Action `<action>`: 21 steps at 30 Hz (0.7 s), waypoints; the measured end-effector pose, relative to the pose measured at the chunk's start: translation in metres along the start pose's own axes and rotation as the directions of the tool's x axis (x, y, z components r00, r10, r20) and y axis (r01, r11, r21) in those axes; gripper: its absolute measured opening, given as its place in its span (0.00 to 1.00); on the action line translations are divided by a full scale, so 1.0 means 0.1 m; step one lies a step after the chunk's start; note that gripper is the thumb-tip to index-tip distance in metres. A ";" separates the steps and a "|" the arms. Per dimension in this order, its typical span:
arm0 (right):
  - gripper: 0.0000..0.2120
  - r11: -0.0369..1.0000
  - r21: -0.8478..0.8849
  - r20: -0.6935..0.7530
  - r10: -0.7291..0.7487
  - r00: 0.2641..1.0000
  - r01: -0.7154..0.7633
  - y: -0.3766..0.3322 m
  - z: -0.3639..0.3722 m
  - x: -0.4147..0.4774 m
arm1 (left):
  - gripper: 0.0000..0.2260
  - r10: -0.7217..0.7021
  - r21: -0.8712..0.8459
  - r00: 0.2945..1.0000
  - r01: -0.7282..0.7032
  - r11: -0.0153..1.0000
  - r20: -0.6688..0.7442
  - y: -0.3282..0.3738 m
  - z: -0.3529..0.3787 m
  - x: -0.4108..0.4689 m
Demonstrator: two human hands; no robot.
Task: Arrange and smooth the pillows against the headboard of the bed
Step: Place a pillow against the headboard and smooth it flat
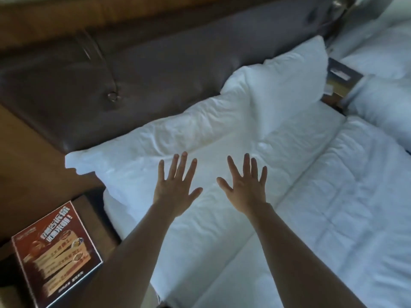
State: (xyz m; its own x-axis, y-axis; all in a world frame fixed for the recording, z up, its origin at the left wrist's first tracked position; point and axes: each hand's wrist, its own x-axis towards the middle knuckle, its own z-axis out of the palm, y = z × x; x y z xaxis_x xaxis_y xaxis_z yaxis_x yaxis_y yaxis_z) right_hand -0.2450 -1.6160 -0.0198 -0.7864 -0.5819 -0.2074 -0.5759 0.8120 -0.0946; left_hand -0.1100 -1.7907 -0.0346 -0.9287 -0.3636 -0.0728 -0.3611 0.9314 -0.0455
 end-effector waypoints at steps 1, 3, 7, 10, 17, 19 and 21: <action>0.36 0.999 0.007 -0.016 0.038 0.999 -0.038 0.08 -0.01 -0.22 | 0.38 0.022 -0.002 1.000 -0.022 1.000 -0.014 0.10 -0.06 -0.14; 0.36 0.994 0.035 -0.037 0.107 0.994 -0.106 0.22 0.02 -0.66 | 0.37 0.072 -0.005 0.996 -0.072 0.997 -0.044 0.32 -0.12 -0.40; 0.38 0.970 0.069 -0.031 0.234 0.972 -0.232 0.51 0.16 -1.52 | 0.36 0.163 -0.019 0.985 -0.164 0.986 -0.065 0.73 -0.06 -0.89; 0.38 0.929 0.094 -0.004 0.360 0.933 -0.358 0.68 0.32 -2.16 | 0.36 0.230 -0.038 0.973 -0.231 0.972 -0.038 1.00 0.08 -1.25; 0.38 0.770 0.158 0.030 0.621 0.783 -0.618 0.58 0.68 -3.15 | 0.35 0.435 -0.069 0.898 -0.430 0.900 0.069 1.21 0.29 -1.66; 0.39 0.722 0.176 0.010 0.678 0.735 -0.669 0.47 0.78 -3.35 | 0.35 0.496 -0.083 0.865 -0.491 0.867 0.069 1.16 0.32 -1.70; 0.39 0.666 0.183 -0.001 0.735 0.678 -0.723 0.32 0.86 -3.54 | 0.35 0.557 -0.091 0.826 -0.551 0.830 0.086 1.10 0.32 -1.72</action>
State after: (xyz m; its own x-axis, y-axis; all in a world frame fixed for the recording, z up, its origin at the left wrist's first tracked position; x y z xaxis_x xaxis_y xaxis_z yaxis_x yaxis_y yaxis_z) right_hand 0.0340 -1.3797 -0.0333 -0.9567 0.2026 -0.2089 0.2254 0.9699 -0.0917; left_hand 0.0130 -1.6266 -0.0592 -0.9609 0.2176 -0.1713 0.2041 0.9745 0.0928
